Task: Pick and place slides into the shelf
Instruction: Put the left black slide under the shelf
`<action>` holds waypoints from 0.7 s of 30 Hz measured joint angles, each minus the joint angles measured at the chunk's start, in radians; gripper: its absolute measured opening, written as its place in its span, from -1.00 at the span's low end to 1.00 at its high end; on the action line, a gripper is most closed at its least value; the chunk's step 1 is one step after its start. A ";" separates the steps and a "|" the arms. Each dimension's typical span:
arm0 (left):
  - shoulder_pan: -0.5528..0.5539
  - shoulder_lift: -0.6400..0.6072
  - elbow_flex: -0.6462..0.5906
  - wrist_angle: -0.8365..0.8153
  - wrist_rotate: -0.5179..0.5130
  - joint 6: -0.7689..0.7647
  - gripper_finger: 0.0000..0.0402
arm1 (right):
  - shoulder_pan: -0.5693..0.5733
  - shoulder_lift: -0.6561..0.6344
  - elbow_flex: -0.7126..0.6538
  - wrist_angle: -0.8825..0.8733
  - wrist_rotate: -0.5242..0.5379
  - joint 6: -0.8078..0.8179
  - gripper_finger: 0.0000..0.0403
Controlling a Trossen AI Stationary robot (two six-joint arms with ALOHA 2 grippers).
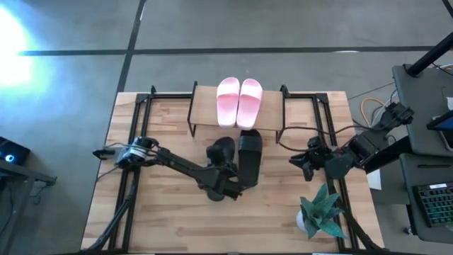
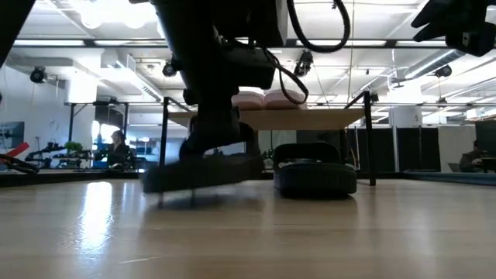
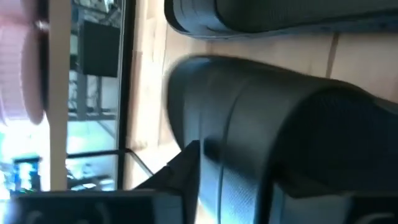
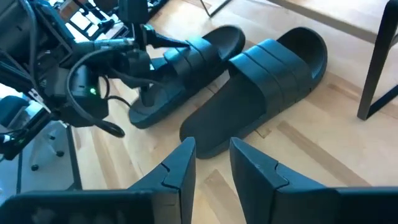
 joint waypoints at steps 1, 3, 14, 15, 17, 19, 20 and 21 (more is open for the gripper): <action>0.000 -0.003 0.001 0.001 0.012 -0.023 -0.49 | 0.000 0.005 0.000 0.000 0.000 0.008 -0.55; 0.000 -0.009 0.007 0.003 0.044 -0.030 -0.39 | 0.000 0.013 0.000 0.001 -0.018 0.018 -0.55; -0.059 -0.097 0.047 -0.022 0.206 -0.081 -0.12 | 0.000 0.020 0.000 0.019 -0.071 0.036 -0.56; -0.059 -0.106 0.045 -0.053 0.246 -0.115 -0.11 | 0.000 0.020 0.000 0.020 -0.070 0.036 -0.56; -0.064 -0.138 0.045 -0.099 0.320 -0.202 -0.11 | 0.000 0.021 0.000 0.021 -0.071 0.036 -0.56; -0.093 -0.201 0.041 -0.094 0.394 -0.289 -0.11 | 0.000 0.021 0.000 0.032 -0.076 0.036 -0.55; -0.113 -0.237 0.037 -0.077 0.431 -0.316 -0.11 | 0.000 0.021 0.000 0.045 -0.079 0.037 -0.54; -0.137 -0.271 0.029 -0.046 0.453 -0.336 -0.12 | 0.000 0.022 0.000 0.063 -0.080 0.040 -0.54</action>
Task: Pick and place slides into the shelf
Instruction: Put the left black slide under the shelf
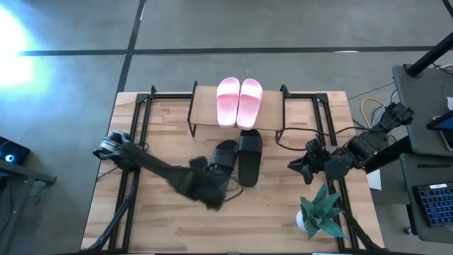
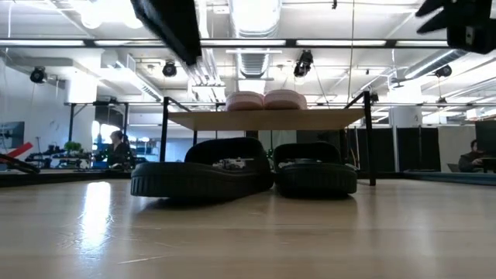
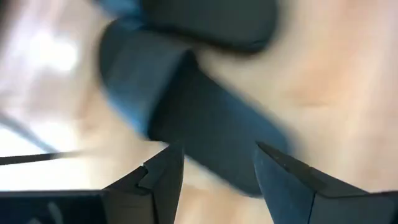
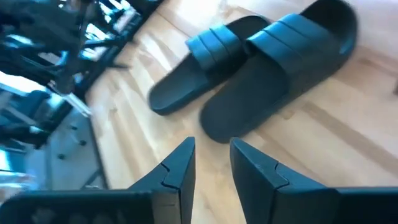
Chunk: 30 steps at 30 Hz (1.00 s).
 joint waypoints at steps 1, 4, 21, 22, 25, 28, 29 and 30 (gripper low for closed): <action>-0.024 -0.032 -0.010 0.040 0.014 -0.017 -0.12 | 0.000 0.001 0.000 0.024 -0.001 0.004 -0.54; -0.100 -0.110 -0.048 0.177 0.022 -0.072 -0.12 | 0.000 0.021 0.000 0.137 -0.001 -0.023 -0.54; -0.337 -0.138 -0.415 0.660 0.020 -0.222 -0.31 | 0.000 0.274 0.000 0.680 -0.122 -0.307 -0.61; -0.338 -0.124 -0.414 0.700 0.021 -0.182 -0.38 | 0.000 0.278 0.000 0.665 -0.122 -0.292 -0.62; -0.332 -0.080 -0.414 0.737 0.039 -0.131 -0.66 | 0.000 0.281 0.000 0.602 -0.123 -0.240 -0.65; -0.314 -0.042 -0.416 0.735 0.042 -0.139 -0.93 | 0.000 0.278 0.000 0.568 -0.125 -0.206 -0.66; -0.308 -0.033 -0.416 0.736 0.041 -0.140 -0.96 | 0.002 0.277 0.000 0.568 -0.126 -0.205 -0.66; -0.302 -0.023 -0.416 0.738 0.038 -0.140 -0.96 | 0.002 0.274 0.000 0.572 -0.126 -0.205 -0.66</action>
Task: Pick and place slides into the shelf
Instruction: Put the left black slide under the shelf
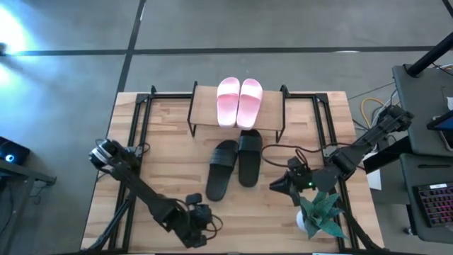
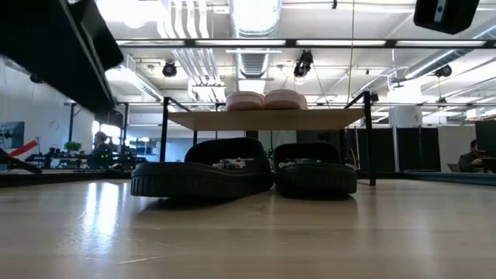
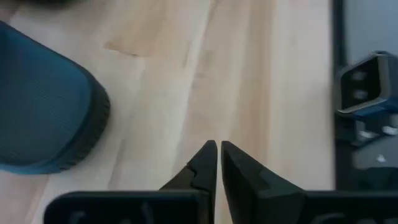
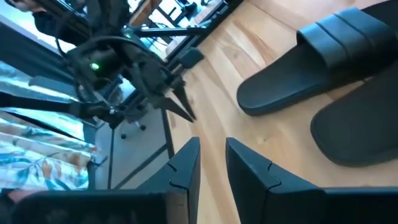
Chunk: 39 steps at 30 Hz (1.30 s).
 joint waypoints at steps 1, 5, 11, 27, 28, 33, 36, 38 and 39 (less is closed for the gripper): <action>0.007 0.009 0.000 0.000 -0.001 0.001 -0.96 | 0.000 -0.002 0.000 0.001 0.000 0.000 -0.65; 0.042 0.043 -0.011 -0.002 -0.013 0.041 -0.99 | 0.000 -0.003 0.000 0.001 0.000 0.000 -0.66; 0.117 0.066 -0.029 0.002 -0.023 0.129 -1.00 | 0.000 0.002 0.000 0.001 0.003 0.000 -0.66; 0.442 0.062 -0.041 0.051 -0.024 0.597 -1.00 | 0.000 0.048 0.000 0.002 0.026 0.053 -0.67; 0.459 0.062 -0.041 0.078 -0.023 0.627 -1.00 | 0.000 0.051 0.000 0.005 0.027 0.054 -0.67; 0.543 0.065 -0.043 0.131 -0.022 0.694 -1.00 | -0.002 0.061 0.000 0.001 0.031 0.079 -0.66; 0.585 0.070 -0.055 0.126 -0.023 0.710 -1.00 | -0.002 0.065 0.000 0.001 0.031 0.079 -0.66; 0.593 0.069 -0.057 0.122 -0.013 0.694 -1.00 | -0.002 0.065 0.000 0.002 0.031 0.079 -0.66; 0.592 0.063 -0.057 0.123 0.004 0.669 -1.00 | -0.002 0.065 0.000 0.002 0.031 0.079 -0.67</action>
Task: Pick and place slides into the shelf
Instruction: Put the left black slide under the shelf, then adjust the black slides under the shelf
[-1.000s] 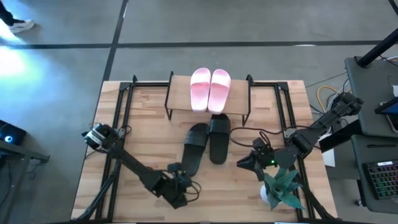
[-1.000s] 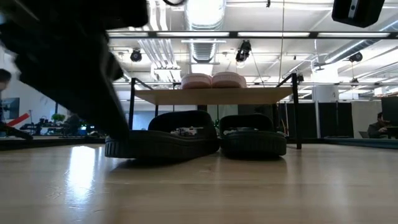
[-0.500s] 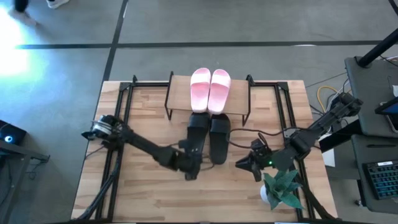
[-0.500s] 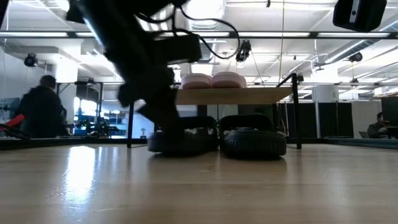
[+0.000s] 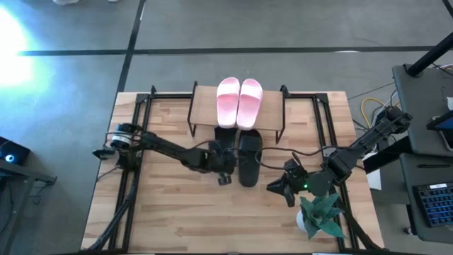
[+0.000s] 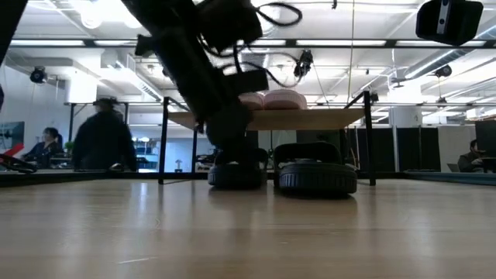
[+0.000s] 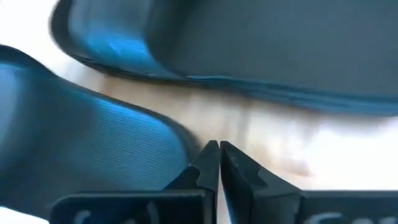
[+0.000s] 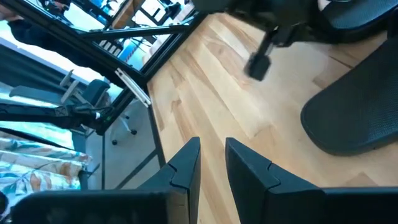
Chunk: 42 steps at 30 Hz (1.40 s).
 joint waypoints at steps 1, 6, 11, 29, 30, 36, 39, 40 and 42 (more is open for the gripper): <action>-0.011 -0.009 0.000 0.000 0.017 -0.031 -1.00 | 0.000 0.000 0.000 -0.002 0.000 0.000 -0.67; -0.133 -0.079 0.022 0.036 0.176 -0.119 -1.00 | 0.000 0.000 0.000 -0.085 -0.011 0.000 -0.73; -0.300 -0.170 0.029 0.037 0.157 -0.138 -1.00 | -0.026 0.000 0.000 -0.202 -0.101 -0.001 -0.92; -0.588 -0.303 -0.006 -0.152 -0.079 -0.645 -1.00 | -0.164 0.406 0.000 -0.018 -0.399 -0.102 -0.96; -0.597 -0.303 -0.006 -0.152 -0.085 -0.646 -1.00 | -0.164 0.425 0.000 0.012 -0.402 -0.076 -0.96; -0.642 -0.302 -0.006 -0.154 -0.145 -0.646 -1.00 | -0.171 0.519 0.029 0.127 -0.319 -0.008 -0.96; -0.651 -0.302 -0.006 -0.158 -0.159 -0.646 -1.00 | -0.187 0.569 0.071 0.127 -0.280 -0.012 -0.96; -0.652 -0.302 -0.006 -0.158 -0.159 -0.646 -1.00 | -0.194 0.587 0.085 0.127 -0.280 -0.025 -0.96; -0.653 -0.302 -0.006 -0.157 -0.159 -0.646 -1.00 | -0.212 0.625 0.113 0.118 -0.280 -0.047 -0.96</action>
